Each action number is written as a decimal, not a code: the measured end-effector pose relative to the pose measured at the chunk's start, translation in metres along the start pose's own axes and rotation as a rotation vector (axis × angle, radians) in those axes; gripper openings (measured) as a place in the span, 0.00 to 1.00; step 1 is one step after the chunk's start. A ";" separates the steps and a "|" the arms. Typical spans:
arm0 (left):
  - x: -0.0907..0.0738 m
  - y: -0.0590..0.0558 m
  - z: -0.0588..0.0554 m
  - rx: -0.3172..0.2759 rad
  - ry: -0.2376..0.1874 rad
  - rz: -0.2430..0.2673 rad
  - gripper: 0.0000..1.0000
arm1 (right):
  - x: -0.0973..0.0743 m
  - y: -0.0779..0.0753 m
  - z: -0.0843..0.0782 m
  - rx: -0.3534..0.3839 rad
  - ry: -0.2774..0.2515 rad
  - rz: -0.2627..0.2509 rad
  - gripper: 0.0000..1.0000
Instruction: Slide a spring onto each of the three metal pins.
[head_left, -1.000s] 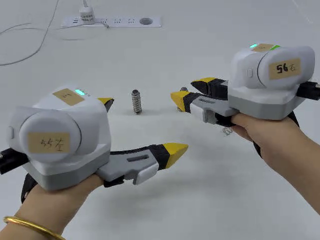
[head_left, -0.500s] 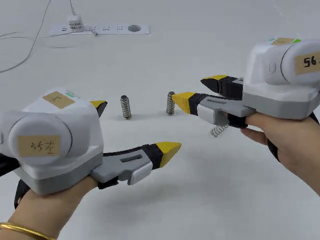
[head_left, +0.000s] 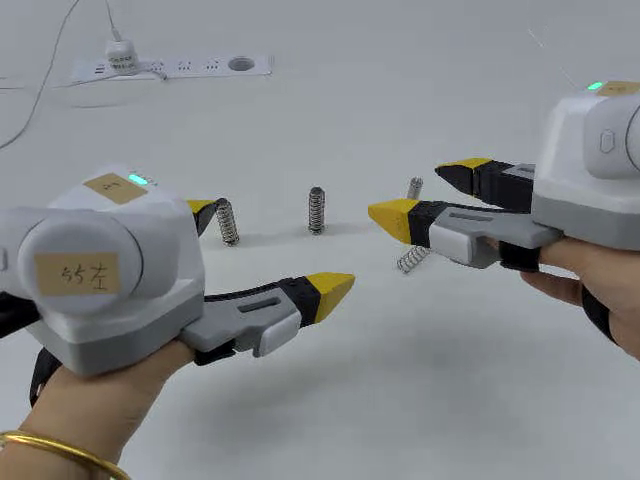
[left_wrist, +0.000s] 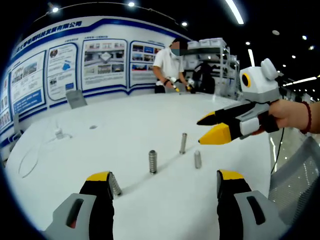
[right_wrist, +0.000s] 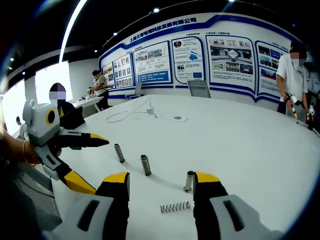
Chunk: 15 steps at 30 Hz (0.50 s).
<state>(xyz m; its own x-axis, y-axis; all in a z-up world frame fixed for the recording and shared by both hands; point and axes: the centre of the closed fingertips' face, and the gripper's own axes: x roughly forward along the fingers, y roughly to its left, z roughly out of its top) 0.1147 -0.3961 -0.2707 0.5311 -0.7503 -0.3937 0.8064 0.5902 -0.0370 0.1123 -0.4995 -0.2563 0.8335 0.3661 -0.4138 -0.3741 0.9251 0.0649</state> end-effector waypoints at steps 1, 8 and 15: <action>0.001 -0.001 0.001 0.001 -0.002 -0.004 0.86 | -0.002 -0.001 -0.001 0.001 0.001 -0.003 0.52; 0.014 -0.012 0.001 0.023 0.023 -0.043 0.81 | -0.014 -0.009 -0.005 0.023 -0.004 -0.023 0.53; 0.027 -0.022 0.001 0.006 0.033 -0.066 0.75 | -0.024 -0.015 -0.011 0.027 -0.006 -0.030 0.53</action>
<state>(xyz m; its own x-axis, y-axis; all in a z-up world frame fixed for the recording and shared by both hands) 0.1116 -0.4300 -0.2798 0.4676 -0.7775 -0.4204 0.8413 0.5374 -0.0582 0.0932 -0.5236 -0.2574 0.8467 0.3383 -0.4107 -0.3375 0.9382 0.0770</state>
